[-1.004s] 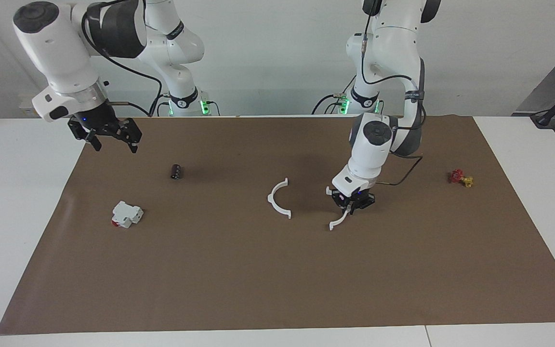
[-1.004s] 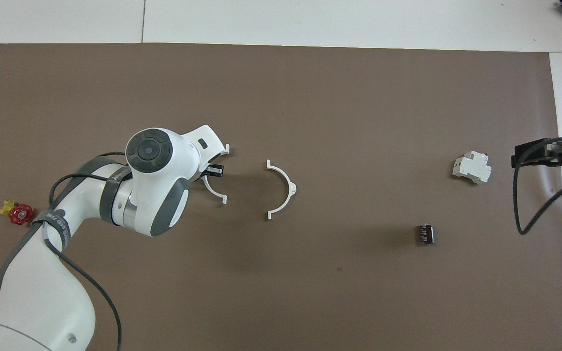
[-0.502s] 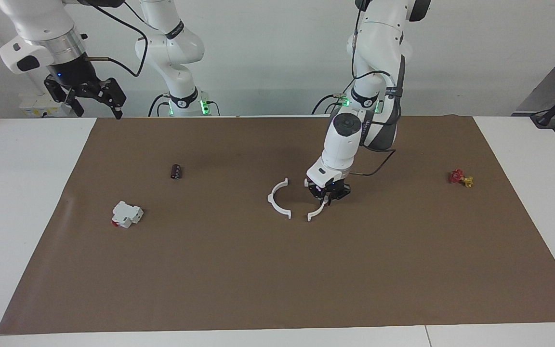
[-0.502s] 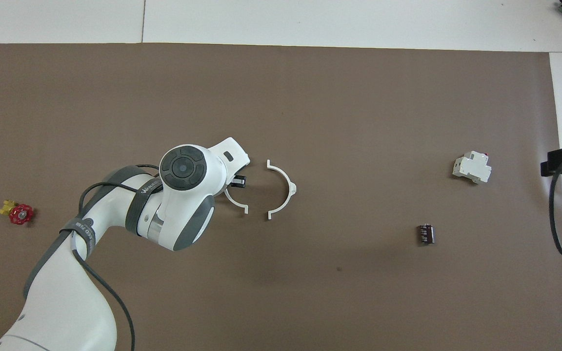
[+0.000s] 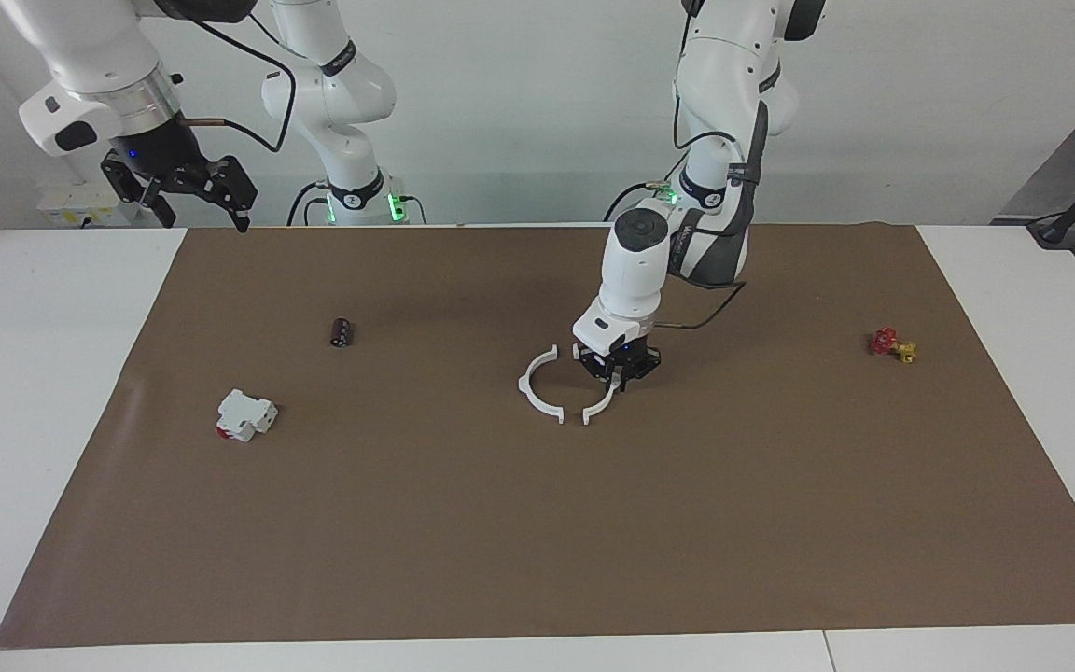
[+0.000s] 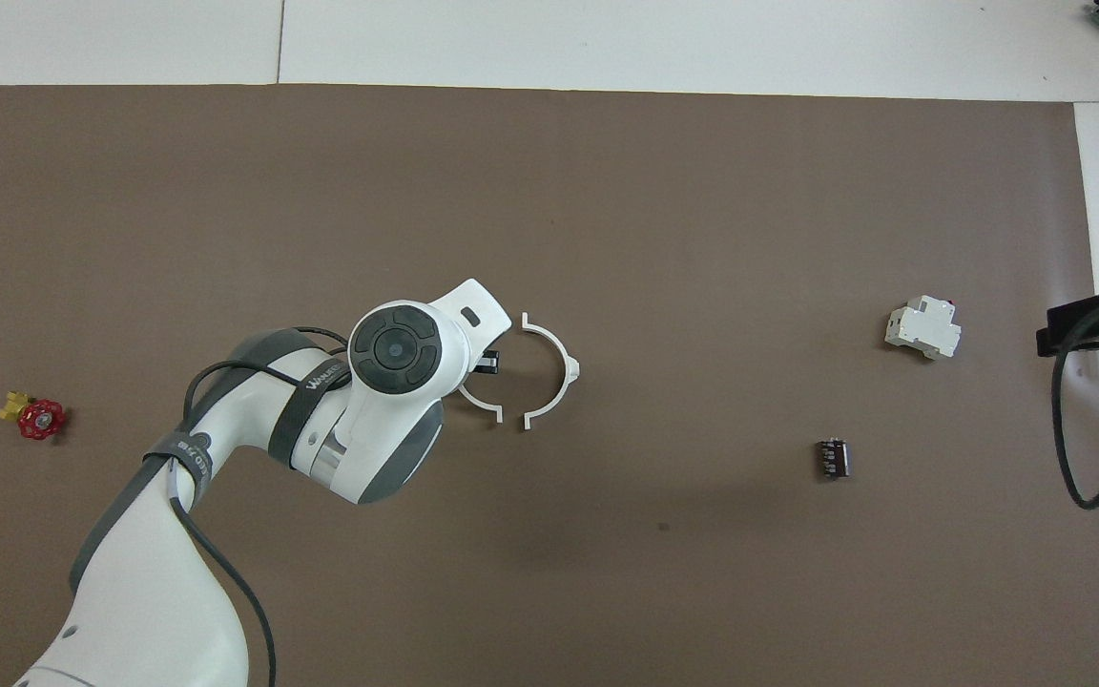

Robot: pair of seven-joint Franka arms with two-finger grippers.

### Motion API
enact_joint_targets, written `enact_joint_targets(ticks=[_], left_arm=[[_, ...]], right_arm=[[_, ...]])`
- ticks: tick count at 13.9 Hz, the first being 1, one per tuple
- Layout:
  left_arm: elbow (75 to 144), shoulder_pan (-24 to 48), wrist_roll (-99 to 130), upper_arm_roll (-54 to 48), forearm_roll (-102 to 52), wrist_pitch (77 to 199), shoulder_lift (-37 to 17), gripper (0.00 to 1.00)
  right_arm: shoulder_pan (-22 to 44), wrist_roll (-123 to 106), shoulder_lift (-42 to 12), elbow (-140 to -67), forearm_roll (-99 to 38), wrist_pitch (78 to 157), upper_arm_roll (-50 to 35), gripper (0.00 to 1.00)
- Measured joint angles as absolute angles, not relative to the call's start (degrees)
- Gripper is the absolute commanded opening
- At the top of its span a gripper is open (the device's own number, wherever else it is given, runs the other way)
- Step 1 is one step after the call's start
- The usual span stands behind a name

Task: Assemble drain pipe with both arms
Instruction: 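Move the left gripper's clamp half against the placed half to close the ring, then press the two clamp halves together with the left gripper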

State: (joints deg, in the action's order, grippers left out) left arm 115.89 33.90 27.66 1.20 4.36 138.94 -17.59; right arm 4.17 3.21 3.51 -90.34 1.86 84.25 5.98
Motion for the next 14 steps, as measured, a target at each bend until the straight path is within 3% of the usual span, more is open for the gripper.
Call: enact_joint_targets(ticks=[14], left_arm=[[116.8, 35.6, 28.4, 1.2, 4.4, 142.7, -18.2, 0.00]], right_arm=[[4.2, 3.2, 3.8, -90.6, 1.9, 84.4, 5.9, 1.00]])
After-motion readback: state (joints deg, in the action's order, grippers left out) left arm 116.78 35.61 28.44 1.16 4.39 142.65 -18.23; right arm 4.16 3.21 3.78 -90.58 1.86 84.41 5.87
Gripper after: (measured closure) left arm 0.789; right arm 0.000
